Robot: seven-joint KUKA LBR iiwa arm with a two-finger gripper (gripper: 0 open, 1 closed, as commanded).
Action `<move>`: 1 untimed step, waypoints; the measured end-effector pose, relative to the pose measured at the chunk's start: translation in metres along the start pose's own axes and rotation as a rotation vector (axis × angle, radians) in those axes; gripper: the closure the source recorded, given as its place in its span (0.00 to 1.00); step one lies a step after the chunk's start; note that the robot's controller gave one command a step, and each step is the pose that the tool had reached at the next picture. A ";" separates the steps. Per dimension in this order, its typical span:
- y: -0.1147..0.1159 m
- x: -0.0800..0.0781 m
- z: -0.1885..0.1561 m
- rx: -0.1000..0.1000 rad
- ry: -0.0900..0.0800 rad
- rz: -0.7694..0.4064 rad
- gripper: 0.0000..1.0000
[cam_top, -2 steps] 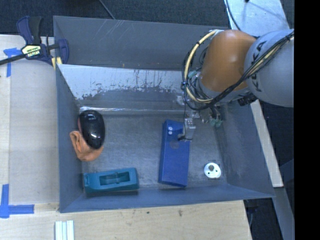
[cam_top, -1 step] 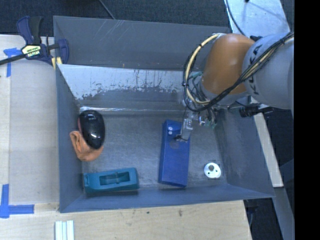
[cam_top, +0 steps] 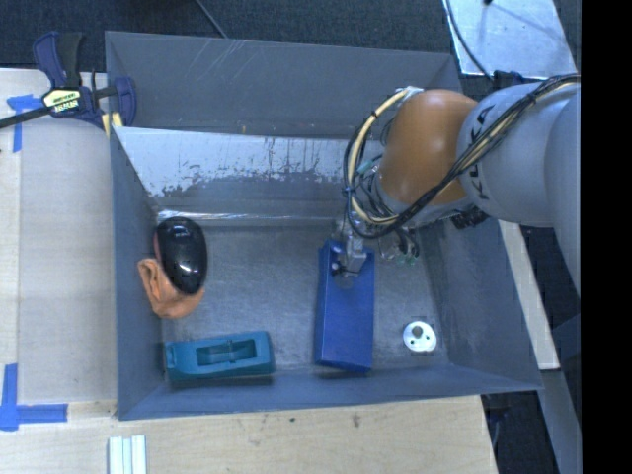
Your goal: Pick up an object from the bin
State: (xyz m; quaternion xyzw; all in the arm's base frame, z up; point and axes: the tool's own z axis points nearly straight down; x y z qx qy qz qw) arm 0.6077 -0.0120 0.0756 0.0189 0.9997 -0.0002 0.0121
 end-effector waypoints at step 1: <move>0.000 0.000 0.000 0.000 0.000 0.000 1.00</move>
Offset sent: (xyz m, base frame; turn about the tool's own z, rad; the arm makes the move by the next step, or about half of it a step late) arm -0.0123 -0.0247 0.1165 -0.0538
